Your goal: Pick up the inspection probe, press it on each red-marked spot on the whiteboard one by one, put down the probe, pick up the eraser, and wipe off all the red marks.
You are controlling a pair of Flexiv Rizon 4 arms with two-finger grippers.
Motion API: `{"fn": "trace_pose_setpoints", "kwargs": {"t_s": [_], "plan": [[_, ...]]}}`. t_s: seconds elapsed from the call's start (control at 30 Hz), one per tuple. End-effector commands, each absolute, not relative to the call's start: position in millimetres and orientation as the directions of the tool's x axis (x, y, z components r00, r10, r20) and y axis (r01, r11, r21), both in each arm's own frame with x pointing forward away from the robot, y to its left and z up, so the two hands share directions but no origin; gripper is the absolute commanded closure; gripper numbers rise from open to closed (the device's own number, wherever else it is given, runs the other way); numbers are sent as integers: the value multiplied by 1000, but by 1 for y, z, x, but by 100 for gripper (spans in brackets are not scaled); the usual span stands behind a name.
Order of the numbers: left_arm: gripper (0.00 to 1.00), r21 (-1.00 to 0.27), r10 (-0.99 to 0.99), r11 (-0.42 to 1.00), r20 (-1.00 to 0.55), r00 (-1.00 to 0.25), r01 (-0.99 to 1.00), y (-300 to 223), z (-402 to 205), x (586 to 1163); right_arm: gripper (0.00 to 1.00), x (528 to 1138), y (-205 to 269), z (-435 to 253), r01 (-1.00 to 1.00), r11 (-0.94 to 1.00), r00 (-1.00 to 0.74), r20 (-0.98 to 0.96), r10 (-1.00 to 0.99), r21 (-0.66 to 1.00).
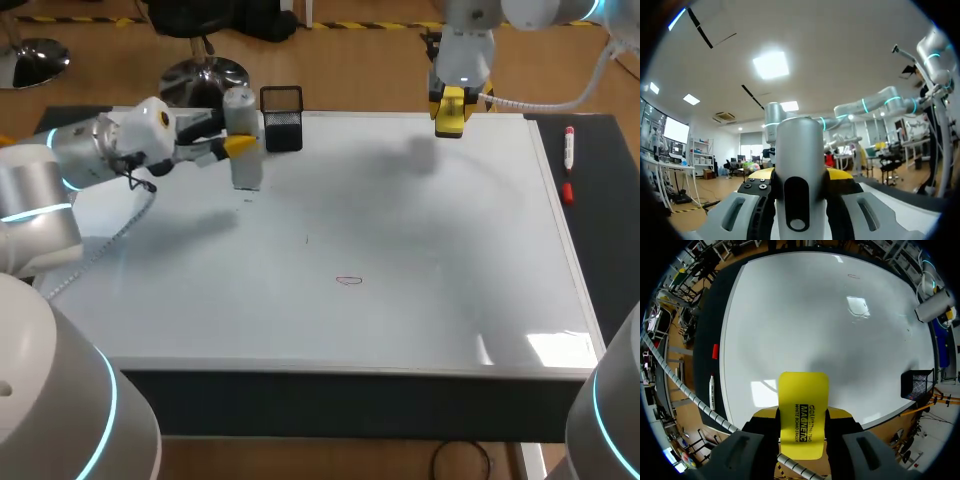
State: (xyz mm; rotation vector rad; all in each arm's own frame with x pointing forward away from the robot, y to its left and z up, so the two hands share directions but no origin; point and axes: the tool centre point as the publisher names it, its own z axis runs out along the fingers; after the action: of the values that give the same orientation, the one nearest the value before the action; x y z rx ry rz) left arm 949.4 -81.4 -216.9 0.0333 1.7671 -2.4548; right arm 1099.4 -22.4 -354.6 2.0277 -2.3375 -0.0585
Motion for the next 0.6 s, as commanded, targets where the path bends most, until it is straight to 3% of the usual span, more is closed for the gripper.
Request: {"fn": "trace_pose_setpoints", "kwargs": {"t_s": [0.03,0.6], "plan": [[100,-947,-97,-302,-83,-992,108,-69,-214,958,100,1100,-23,-353,-989,139,-139,13,-990,59],[100,-943,-143,-318,-55,-988,99,-26,-231,985,100,1100,-23,-353,-989,139,-139,13,-990,59]]}}
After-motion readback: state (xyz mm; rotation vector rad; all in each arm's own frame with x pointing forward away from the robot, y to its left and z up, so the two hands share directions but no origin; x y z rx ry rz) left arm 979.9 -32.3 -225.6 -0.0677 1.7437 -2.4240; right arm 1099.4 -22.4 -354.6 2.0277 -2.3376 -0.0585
